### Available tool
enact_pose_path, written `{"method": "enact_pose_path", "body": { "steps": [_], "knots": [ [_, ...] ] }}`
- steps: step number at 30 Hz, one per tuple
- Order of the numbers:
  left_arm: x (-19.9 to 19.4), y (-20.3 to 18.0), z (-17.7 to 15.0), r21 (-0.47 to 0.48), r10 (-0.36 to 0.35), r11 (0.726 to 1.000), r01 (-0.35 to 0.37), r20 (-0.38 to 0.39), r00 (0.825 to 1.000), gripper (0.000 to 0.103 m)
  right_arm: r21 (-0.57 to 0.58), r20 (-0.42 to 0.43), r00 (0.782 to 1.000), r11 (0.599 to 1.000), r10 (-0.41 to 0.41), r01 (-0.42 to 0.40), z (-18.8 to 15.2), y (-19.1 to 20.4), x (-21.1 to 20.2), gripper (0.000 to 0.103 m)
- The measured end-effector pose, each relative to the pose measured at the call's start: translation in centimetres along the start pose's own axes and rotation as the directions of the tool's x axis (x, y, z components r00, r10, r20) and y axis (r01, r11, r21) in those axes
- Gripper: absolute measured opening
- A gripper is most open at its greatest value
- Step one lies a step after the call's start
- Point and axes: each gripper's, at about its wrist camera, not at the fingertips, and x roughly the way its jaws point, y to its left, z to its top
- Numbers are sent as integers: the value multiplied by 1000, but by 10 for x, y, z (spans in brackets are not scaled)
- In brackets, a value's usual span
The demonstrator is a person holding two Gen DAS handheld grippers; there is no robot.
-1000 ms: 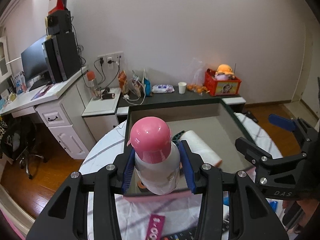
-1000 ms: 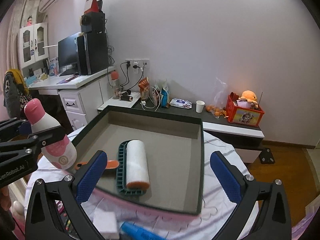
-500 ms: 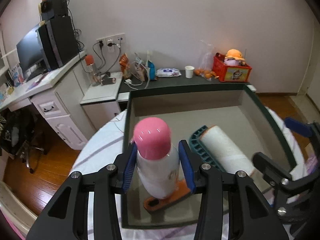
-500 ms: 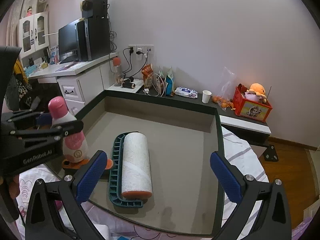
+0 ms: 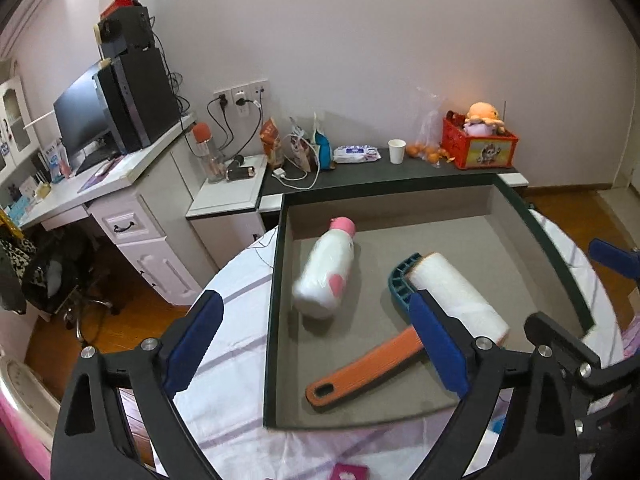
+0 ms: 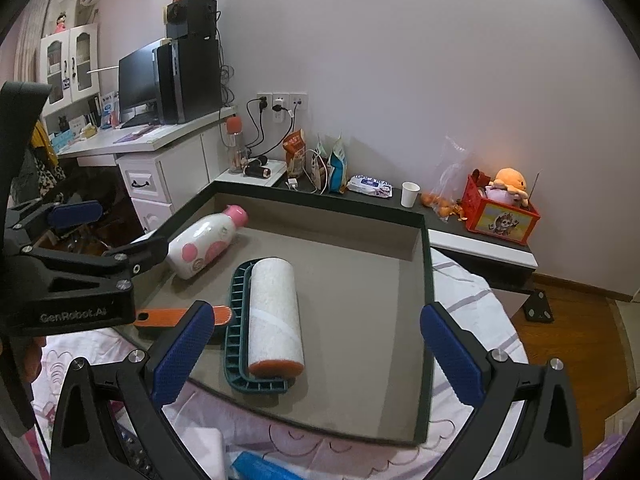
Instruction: Organize rigid objects
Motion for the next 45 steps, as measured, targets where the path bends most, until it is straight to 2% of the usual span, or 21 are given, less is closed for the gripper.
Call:
{"method": "enact_pose_path", "body": {
  "steps": [7, 17, 27, 30, 32, 39, 45],
  "knots": [
    [-50, -6, -17, 27, 17, 999, -18, 44, 999, 100, -4, 37, 999, 1000, 4, -4, -5, 4, -36, 103],
    [-137, -10, -62, 36, 29, 999, -33, 106, 994, 103, 9, 101, 995, 1000, 21, -22, -34, 12, -109, 103],
    [-212, -6, -114, -34, 36, 999, -31, 168, 985, 103, 21, 167, 986, 999, 24, -28, -68, 22, -178, 103],
    [-232, 0, -132, -54, 19, 999, -9, 198, 980, 103, 24, 176, 984, 999, 25, -29, -79, 25, -193, 103],
    [-240, 6, -142, -49, 13, 999, -3, 198, 980, 103, 28, 181, 983, 999, 13, -19, -86, 25, -202, 103],
    [-245, 34, -167, -116, 62, 992, -44, 153, 986, 103, 73, 183, 983, 997, -25, 12, -106, 16, -221, 103],
    [-243, 38, -176, -114, 56, 993, -40, 136, 989, 103, 89, 164, 986, 996, -31, 17, -115, 17, -222, 103]
  ]
}}
